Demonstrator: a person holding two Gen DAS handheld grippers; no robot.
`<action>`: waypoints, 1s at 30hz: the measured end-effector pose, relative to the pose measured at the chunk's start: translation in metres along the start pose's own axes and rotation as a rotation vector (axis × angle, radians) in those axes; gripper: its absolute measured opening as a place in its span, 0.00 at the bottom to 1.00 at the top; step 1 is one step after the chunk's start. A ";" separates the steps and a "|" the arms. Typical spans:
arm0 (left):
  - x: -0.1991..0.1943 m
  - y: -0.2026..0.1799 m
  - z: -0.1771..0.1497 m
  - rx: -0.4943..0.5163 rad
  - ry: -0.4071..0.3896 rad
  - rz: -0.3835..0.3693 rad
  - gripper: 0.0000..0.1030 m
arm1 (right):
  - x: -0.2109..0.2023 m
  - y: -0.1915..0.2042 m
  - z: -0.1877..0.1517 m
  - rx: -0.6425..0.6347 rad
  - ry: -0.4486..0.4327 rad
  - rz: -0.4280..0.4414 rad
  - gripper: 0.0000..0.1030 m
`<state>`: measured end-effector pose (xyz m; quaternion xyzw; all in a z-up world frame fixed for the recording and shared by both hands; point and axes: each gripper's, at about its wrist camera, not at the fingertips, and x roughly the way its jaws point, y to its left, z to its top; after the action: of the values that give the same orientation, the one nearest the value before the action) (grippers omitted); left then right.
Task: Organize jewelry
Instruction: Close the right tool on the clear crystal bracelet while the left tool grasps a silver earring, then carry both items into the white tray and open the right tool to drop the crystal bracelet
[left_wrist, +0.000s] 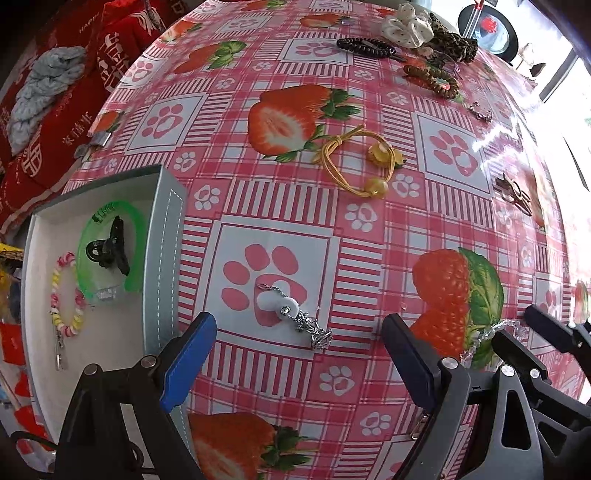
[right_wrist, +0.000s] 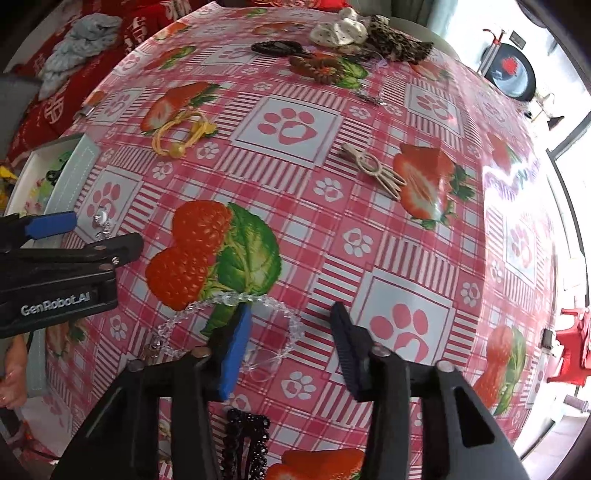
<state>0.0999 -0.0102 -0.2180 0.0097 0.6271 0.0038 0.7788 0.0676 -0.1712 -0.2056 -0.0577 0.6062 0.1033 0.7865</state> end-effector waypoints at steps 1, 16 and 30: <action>0.000 0.001 -0.001 0.001 -0.002 -0.010 0.87 | -0.001 0.002 -0.001 -0.008 -0.002 0.004 0.34; -0.012 -0.015 -0.005 0.076 -0.031 -0.090 0.14 | -0.003 -0.017 -0.002 0.113 -0.006 0.058 0.06; -0.055 0.000 -0.017 0.072 -0.068 -0.172 0.14 | -0.030 -0.034 -0.004 0.218 -0.044 0.126 0.05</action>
<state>0.0714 -0.0111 -0.1681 -0.0162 0.5985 -0.0859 0.7963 0.0646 -0.2077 -0.1788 0.0689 0.5989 0.0873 0.7930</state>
